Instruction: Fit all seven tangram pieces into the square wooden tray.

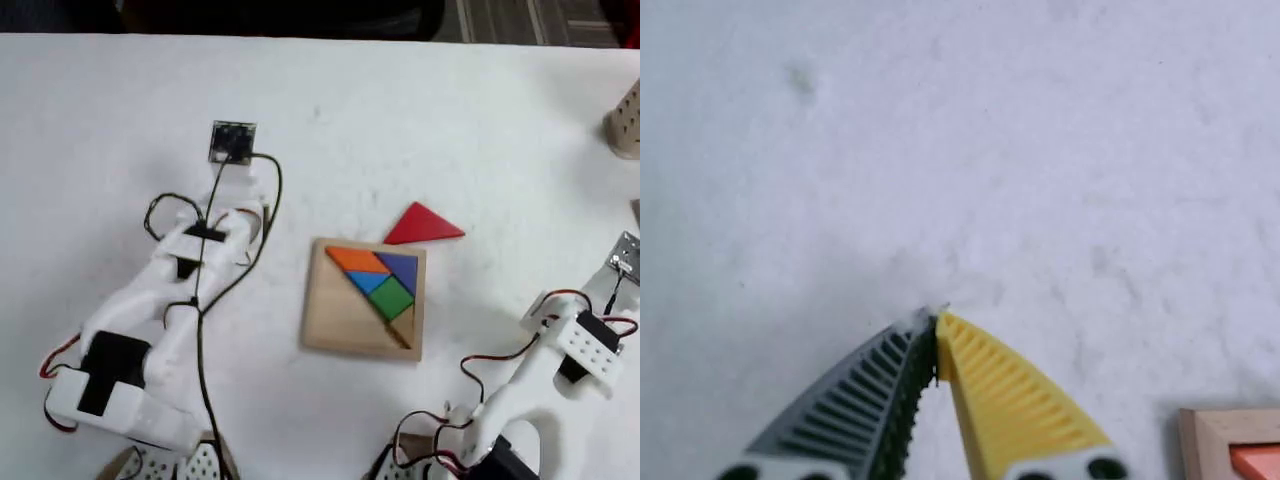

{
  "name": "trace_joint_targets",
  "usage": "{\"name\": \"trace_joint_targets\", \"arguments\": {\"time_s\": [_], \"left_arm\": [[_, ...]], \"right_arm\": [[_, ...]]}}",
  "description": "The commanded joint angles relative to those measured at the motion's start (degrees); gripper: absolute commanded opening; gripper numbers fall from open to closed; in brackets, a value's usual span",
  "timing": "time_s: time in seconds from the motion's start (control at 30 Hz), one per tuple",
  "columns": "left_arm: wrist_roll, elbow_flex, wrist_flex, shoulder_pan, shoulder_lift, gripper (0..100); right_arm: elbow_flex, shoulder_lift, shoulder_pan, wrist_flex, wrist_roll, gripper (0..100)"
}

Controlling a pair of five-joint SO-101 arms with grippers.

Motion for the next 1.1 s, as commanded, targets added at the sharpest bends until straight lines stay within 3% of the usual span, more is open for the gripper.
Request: {"name": "trace_joint_targets", "arguments": {"time_s": [0.0,0.7,1.07], "left_arm": [[-0.53,-3.25,-1.49,1.10,-0.57,3],[-0.53,-3.34,-1.58,0.84,-0.57,3],[-0.53,-3.34,-1.58,0.84,-0.57,3]], "right_arm": [[0.09,-1.63,0.92,-0.22,0.62,4.7],[-0.70,-2.33,1.27,1.01,0.62,1.6],[-7.03,-2.33,-7.69,7.96,-0.18,1.6]]}}
